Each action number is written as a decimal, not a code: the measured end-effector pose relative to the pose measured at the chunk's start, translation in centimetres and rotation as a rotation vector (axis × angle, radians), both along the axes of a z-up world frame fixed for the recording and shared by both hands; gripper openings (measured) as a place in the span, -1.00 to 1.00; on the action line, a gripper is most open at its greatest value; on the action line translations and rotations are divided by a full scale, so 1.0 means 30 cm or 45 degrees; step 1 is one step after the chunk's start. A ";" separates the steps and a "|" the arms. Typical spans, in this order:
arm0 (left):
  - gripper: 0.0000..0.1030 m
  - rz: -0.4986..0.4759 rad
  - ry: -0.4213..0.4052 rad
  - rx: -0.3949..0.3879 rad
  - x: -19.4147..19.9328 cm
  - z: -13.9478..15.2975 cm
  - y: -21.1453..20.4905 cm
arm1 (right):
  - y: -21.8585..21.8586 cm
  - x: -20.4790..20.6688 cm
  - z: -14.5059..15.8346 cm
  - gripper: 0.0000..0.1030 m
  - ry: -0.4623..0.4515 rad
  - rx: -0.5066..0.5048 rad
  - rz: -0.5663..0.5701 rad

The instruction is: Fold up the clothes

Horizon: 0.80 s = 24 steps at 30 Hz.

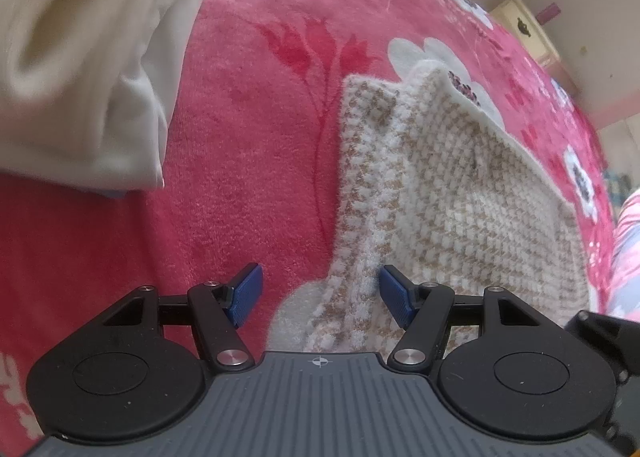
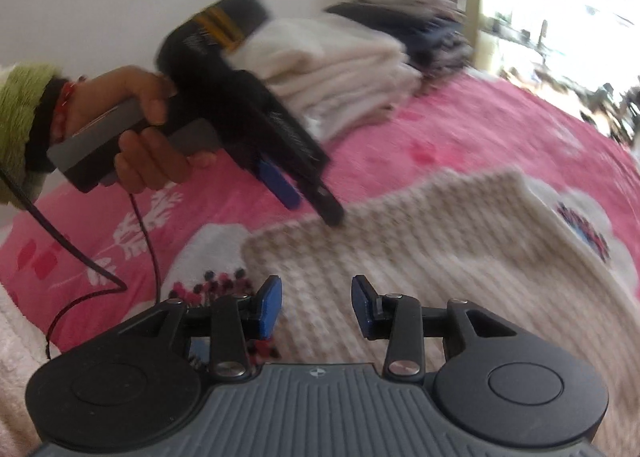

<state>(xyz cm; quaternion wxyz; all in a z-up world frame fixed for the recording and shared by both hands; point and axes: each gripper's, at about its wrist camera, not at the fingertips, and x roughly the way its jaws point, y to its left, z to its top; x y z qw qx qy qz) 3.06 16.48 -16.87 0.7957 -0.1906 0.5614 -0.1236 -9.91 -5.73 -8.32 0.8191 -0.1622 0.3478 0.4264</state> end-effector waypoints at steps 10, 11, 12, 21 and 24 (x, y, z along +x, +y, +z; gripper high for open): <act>0.26 -0.006 0.071 -0.111 -0.014 -0.035 0.064 | 0.187 -0.040 -0.083 0.09 -0.140 -0.158 0.136; 0.26 -0.004 0.081 -0.127 -0.015 -0.042 0.072 | 0.199 -0.049 -0.097 0.14 -0.153 -0.183 0.155; 0.27 -0.001 0.092 -0.141 -0.015 -0.050 0.078 | 0.211 -0.056 -0.112 0.18 -0.167 -0.208 0.168; 0.35 0.041 0.113 -0.256 -0.028 -0.098 0.118 | 0.239 -0.057 -0.176 0.26 -0.175 -0.319 0.109; 0.48 0.055 0.111 -0.306 -0.024 -0.117 0.120 | 0.249 -0.054 -0.187 0.30 -0.190 -0.332 0.107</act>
